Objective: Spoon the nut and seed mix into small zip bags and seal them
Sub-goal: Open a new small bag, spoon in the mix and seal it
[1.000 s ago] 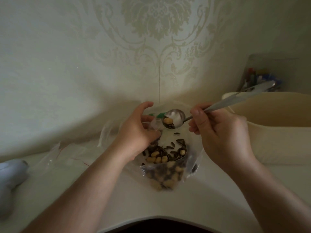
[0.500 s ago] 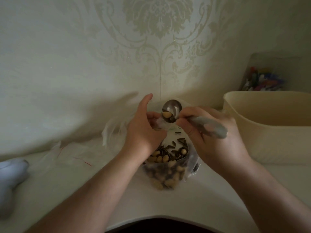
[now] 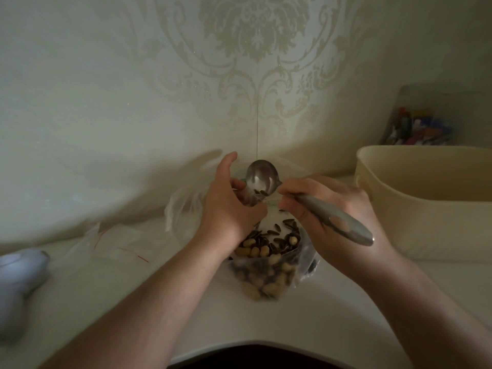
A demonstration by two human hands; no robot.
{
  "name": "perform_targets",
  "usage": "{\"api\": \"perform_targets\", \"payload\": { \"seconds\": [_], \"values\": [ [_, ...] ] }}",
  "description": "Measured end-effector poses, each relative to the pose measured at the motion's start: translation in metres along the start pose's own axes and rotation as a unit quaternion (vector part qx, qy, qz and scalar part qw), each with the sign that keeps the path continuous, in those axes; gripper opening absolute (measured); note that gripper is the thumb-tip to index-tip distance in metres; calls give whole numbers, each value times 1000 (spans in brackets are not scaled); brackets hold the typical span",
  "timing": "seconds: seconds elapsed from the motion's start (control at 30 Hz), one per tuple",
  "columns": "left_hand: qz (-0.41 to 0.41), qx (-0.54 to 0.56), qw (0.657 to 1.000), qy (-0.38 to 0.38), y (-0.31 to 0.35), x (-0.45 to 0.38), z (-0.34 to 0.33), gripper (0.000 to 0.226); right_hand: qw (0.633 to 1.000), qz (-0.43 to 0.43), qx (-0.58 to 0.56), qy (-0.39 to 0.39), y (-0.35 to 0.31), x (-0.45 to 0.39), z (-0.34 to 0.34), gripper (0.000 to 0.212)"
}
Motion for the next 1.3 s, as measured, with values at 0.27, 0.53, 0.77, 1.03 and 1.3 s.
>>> {"api": "perform_targets", "payload": {
  "seconds": [0.27,0.53,0.77,1.03,1.3],
  "values": [
    [1,23,1000,1,1,2,0,103,999,43,4,20,7,1,1,17],
    [22,95,995,16,5,4,6,81,998,14,24,49,14,1,8,20],
    [77,151,985,42,3,-2,16,58,991,-46,23,-125,27,10,-8,23],
    [50,189,980,39,10,-1,17,30,969,-61,53,-232,41,18,-17,36],
    [3,231,973,-24,22,7,7,25,964,-136,70,-218,58,19,-19,47]
  ]
}}
Point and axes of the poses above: each hand's wrist, its own x-axis away from the middle knuckle, its own z-axis out of the back of the hand, y = z × x, the point moved 4 cm from there along -x, towards the middle knuckle, and after that the axes turned 15 degrees about -x, right-handed, at the moved point
